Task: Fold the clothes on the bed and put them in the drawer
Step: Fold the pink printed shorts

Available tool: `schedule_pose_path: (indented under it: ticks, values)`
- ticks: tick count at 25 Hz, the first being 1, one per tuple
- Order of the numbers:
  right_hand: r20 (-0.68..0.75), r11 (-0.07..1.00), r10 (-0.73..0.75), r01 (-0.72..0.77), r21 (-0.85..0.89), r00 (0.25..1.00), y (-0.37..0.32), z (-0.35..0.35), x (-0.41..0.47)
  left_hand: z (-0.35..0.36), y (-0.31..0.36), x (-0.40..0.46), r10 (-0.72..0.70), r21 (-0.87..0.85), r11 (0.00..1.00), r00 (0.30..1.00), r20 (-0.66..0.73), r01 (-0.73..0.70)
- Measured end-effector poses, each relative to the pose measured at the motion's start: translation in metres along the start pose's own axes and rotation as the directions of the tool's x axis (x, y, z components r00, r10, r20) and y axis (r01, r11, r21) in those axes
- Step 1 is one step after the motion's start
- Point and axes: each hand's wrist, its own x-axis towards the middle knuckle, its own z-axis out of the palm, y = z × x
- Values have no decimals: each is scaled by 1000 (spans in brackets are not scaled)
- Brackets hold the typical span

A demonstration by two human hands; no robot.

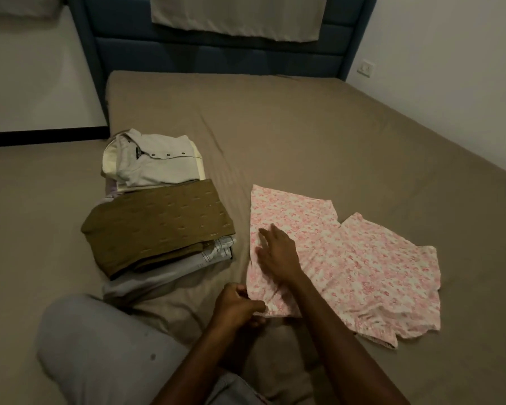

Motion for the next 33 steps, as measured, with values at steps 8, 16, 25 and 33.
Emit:
schedule_pose_path:
  ticks: [8,16,25,33]
  values:
    - [-287,980,127,-74,187,950,22,-11,-71,-18,2,6,115,257,963,987,-113,-83]
    - [-448,931,257,-344,-124,856,121,-44,-235,-17,-7,13,121,139,984,992,-42,-114]
    - [-271,919,143,-229,-321,952,134,-65,-256,-24,-9,12,56,116,992,998,1,-56]
    - [-350,975,75,-143,-171,934,93,-62,-181,-22,-4,5,52,95,993,992,112,-63]
